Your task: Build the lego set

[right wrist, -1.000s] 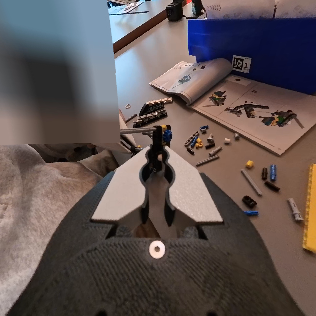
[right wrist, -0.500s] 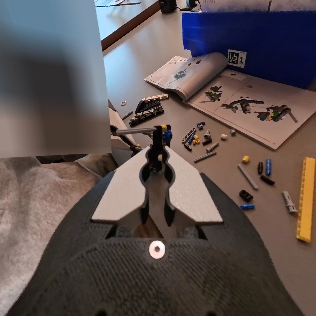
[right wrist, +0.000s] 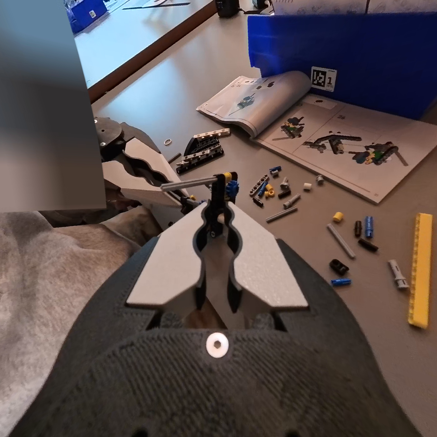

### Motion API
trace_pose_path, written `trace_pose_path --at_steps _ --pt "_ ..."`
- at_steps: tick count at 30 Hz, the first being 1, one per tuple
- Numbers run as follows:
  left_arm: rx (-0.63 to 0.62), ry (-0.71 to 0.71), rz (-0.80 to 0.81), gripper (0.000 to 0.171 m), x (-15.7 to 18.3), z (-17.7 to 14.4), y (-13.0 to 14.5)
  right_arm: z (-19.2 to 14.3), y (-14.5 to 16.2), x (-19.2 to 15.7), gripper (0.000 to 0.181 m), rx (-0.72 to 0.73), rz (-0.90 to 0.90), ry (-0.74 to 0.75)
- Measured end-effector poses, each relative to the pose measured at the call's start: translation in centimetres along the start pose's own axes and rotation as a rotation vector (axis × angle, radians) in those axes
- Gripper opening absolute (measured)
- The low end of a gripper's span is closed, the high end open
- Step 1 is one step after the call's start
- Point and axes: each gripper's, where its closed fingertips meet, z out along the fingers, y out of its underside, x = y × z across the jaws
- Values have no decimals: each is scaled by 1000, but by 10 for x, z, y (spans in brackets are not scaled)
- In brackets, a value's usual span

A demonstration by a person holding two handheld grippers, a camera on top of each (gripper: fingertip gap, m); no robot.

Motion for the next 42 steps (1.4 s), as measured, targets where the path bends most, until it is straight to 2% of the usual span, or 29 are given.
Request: trace_pose_path --at_steps 11,42 --pt "44 -11 25 8 1 -1 -5 -1 1 0 9 -10 13 6" --pt "-4 -45 128 3 2 4 -5 2 7 -3 9 -80 75 -17"
